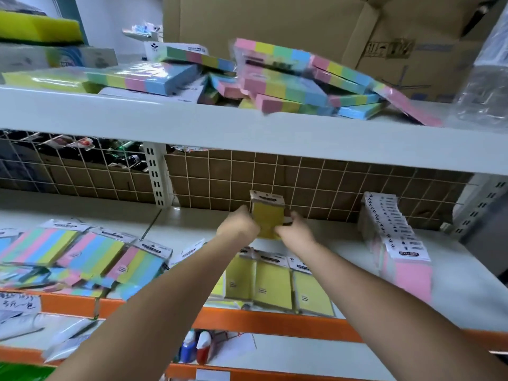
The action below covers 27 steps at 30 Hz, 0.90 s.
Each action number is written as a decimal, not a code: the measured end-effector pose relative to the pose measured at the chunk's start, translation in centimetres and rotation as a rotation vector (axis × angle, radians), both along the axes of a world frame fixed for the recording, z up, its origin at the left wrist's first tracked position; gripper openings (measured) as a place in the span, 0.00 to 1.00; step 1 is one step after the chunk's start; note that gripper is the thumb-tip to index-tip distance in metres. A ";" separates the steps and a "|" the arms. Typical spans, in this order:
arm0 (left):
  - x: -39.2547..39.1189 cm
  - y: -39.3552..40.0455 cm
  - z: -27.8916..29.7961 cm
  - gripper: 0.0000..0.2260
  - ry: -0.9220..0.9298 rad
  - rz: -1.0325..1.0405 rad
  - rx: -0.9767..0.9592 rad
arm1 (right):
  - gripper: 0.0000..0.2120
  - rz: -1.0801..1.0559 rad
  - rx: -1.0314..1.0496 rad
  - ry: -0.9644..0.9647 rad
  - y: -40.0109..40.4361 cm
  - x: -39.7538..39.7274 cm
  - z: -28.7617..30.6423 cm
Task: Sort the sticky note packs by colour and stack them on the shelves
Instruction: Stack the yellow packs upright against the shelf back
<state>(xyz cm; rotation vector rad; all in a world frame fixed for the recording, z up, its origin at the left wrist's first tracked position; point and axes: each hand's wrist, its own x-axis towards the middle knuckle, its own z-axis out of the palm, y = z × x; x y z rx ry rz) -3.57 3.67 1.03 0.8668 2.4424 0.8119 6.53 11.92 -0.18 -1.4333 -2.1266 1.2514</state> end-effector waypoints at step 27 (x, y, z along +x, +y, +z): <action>-7.0 3.9 -3.7 0.14 -0.125 -0.135 -0.299 | 0.26 0.255 -0.064 -0.003 4.5 -6.9 -6.4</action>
